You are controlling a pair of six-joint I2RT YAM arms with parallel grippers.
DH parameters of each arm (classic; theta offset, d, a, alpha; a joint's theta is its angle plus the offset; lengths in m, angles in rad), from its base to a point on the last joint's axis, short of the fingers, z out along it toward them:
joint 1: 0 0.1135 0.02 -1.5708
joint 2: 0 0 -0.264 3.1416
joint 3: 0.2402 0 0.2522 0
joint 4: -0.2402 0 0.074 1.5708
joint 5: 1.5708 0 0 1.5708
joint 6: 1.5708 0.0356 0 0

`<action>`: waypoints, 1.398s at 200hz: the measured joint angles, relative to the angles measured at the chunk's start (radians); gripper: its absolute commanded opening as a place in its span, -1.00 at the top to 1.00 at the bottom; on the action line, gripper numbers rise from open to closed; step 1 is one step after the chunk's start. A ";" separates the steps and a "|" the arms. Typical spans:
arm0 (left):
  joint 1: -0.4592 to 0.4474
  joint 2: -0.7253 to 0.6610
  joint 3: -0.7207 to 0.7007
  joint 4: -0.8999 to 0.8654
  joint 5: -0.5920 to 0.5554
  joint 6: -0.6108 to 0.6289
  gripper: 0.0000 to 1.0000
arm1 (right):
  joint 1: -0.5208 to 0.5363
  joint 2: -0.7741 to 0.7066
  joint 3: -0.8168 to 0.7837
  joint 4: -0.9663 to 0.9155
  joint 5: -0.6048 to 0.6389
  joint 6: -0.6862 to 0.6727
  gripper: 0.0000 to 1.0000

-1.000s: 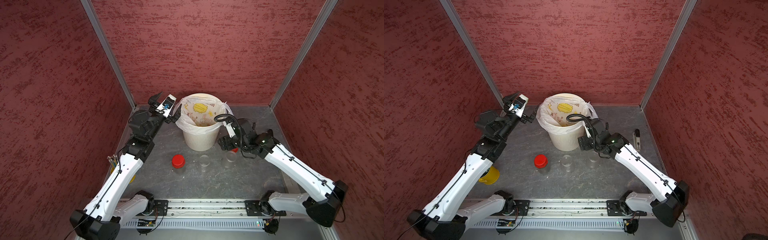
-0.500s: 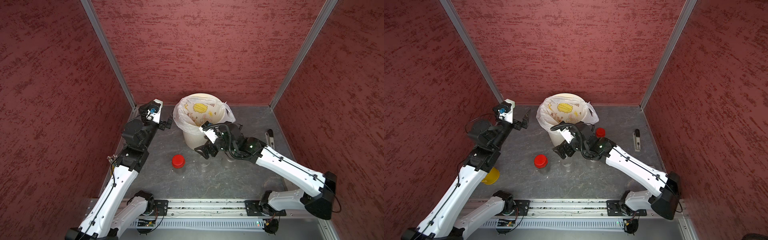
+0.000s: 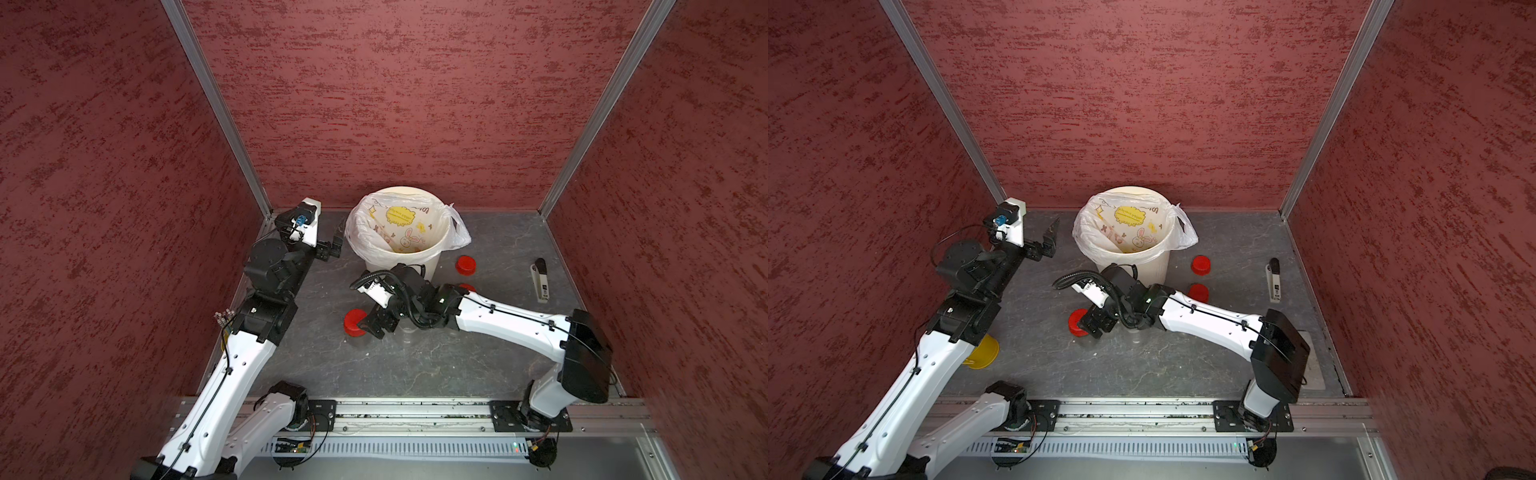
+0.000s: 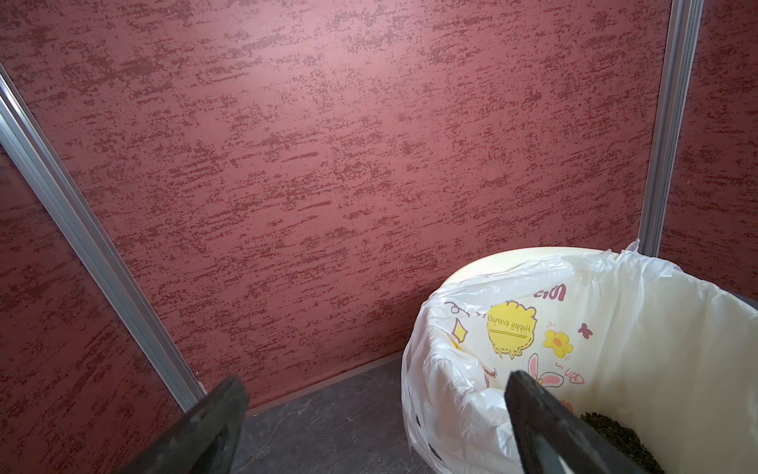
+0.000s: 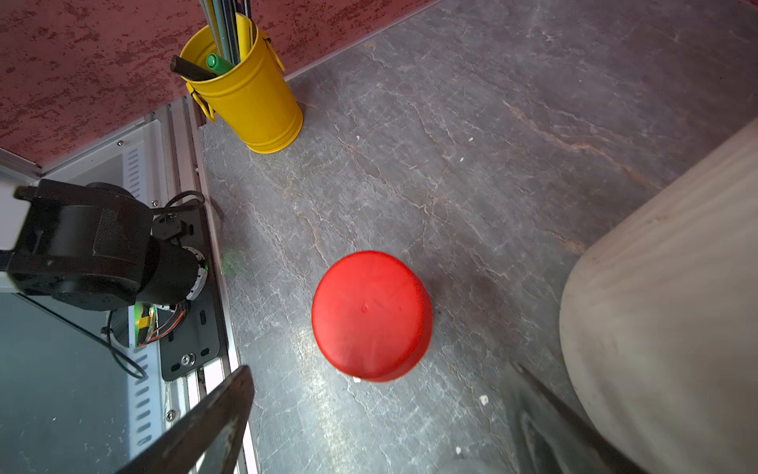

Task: Empty moldy tea leaves from jars
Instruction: Pick up the jar from the center of the board.

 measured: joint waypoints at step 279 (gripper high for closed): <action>0.042 -0.033 -0.021 -0.001 0.009 -0.003 -0.99 | 0.053 0.257 0.162 -0.049 0.074 0.005 -0.76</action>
